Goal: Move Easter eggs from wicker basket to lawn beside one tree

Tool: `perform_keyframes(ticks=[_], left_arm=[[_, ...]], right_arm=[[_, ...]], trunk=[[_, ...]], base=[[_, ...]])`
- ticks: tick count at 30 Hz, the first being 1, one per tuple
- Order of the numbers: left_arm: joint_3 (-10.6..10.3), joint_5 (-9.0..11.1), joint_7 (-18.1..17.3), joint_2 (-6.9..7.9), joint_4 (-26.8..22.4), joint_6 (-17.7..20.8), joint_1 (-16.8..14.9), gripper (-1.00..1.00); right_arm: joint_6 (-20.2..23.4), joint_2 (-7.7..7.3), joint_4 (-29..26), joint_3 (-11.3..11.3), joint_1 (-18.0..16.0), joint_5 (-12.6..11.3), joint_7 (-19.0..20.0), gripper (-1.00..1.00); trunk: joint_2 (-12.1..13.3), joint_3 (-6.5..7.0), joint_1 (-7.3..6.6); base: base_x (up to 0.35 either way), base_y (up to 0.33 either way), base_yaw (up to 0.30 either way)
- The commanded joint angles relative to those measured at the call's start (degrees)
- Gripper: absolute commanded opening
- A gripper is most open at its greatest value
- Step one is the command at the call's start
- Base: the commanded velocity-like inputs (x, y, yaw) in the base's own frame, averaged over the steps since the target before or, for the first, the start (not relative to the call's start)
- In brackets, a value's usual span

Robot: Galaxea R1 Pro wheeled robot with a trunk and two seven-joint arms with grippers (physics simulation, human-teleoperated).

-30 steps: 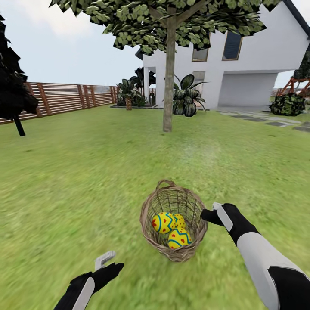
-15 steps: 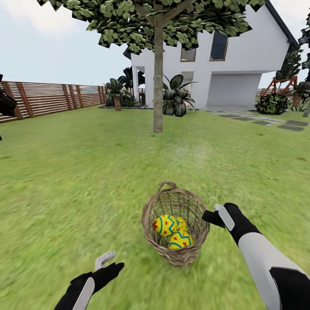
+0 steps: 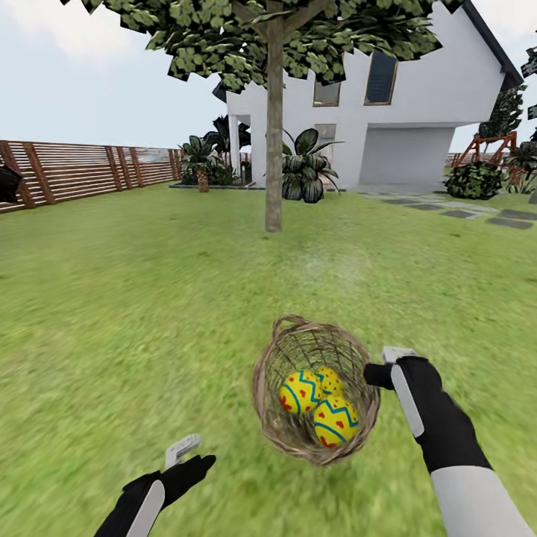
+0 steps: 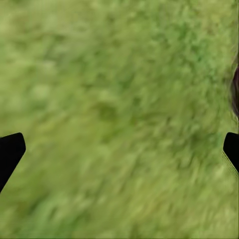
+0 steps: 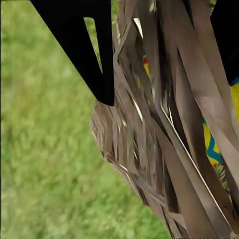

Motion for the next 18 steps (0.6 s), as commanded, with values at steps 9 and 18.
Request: perform_keyframes(ticks=[9, 18], left_arm=[[0.2, 0.4, 0.0, -0.1, -0.1, 0.4, 0.0, 1.0], [0.2, 0.4, 0.1, 0.24, -0.1, 0.4, 0.0, 1.0]], right_arm=[[1.3, 5.6, -13.3, 0.0, 8.9, 7.1, -0.4, -1.0], [1.3, 5.69, -12.9, -0.4, 9.0, 6.3, -0.1, -1.0]], trunk=[[0.0, -0.05, 0.03], [0.0, -0.05, 0.03]], base=[[0.332, 0.0, 0.0], [0.332, 0.0, 0.0]])
